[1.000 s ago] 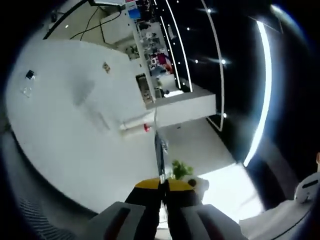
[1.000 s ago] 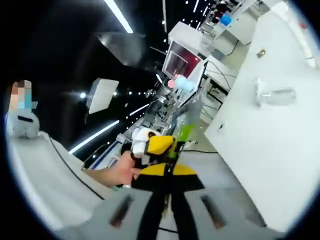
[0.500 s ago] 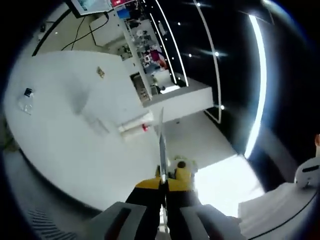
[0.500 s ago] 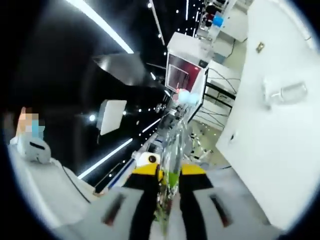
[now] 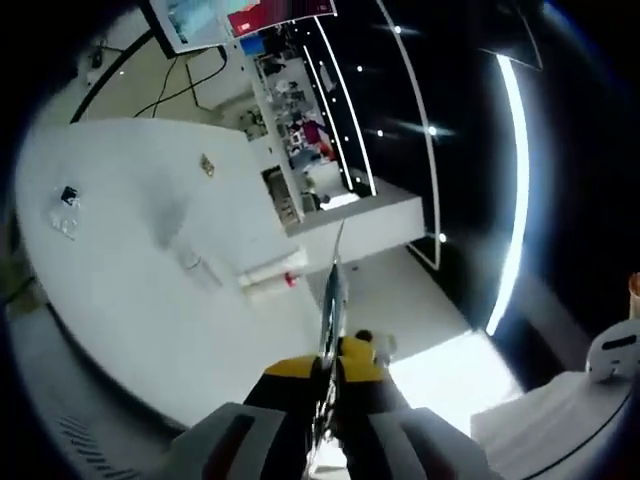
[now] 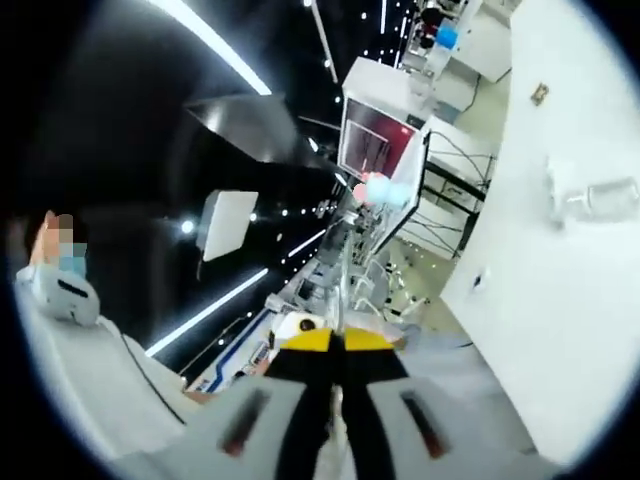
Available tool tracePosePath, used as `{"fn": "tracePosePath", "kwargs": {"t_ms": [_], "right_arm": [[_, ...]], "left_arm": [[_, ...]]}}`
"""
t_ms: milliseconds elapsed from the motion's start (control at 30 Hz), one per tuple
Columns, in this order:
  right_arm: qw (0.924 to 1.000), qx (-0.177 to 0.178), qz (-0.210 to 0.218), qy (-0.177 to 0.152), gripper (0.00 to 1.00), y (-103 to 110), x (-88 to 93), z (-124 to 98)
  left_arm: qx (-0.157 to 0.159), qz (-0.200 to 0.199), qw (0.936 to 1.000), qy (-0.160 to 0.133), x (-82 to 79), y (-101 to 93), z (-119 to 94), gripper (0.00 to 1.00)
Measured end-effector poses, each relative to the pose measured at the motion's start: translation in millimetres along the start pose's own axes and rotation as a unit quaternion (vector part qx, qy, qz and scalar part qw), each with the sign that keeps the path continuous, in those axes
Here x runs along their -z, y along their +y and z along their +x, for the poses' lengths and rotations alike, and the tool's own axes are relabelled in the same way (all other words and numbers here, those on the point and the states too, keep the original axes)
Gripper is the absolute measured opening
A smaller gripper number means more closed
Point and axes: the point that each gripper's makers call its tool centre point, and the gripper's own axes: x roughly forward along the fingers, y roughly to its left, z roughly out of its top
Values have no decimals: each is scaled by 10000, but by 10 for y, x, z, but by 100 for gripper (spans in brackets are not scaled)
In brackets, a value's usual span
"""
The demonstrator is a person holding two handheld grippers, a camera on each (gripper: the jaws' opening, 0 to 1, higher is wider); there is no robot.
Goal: Arrange the skincare products in the storage area until every visible bottle or jar stands upright without overlapping.
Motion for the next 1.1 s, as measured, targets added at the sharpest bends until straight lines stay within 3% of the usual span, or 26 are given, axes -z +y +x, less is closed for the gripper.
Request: {"fn": "tracePosePath", "kwargs": {"t_ms": [133,267,467,533,733,833,1100], "right_arm": [[9999,-69,-48,66,1,45,64,76],[9999,-113,-13,19,1,64,57,86],[9996,-280,89,40,3,138,44,52],[9996,-290,18,71,4,149,29,22],[9985,-196,31,-502,6,150,-244,-96],[9987,-12,-290,-414,3,150,-244,-140],[9978,150,-239,-603,1,142,-311,-247]], "left_arm": [[-7,44,10000,37,28,-1,27,15],[130,228,9995,159,86,-64,40,3],[257,379,9982,386,103,-140,53,1],[271,418,9975,509,120,-164,81,1],[336,755,9889,1237,336,-197,159,1],[369,645,9897,1220,334,-201,225,1],[449,406,9919,1118,350,-160,314,8]]}}
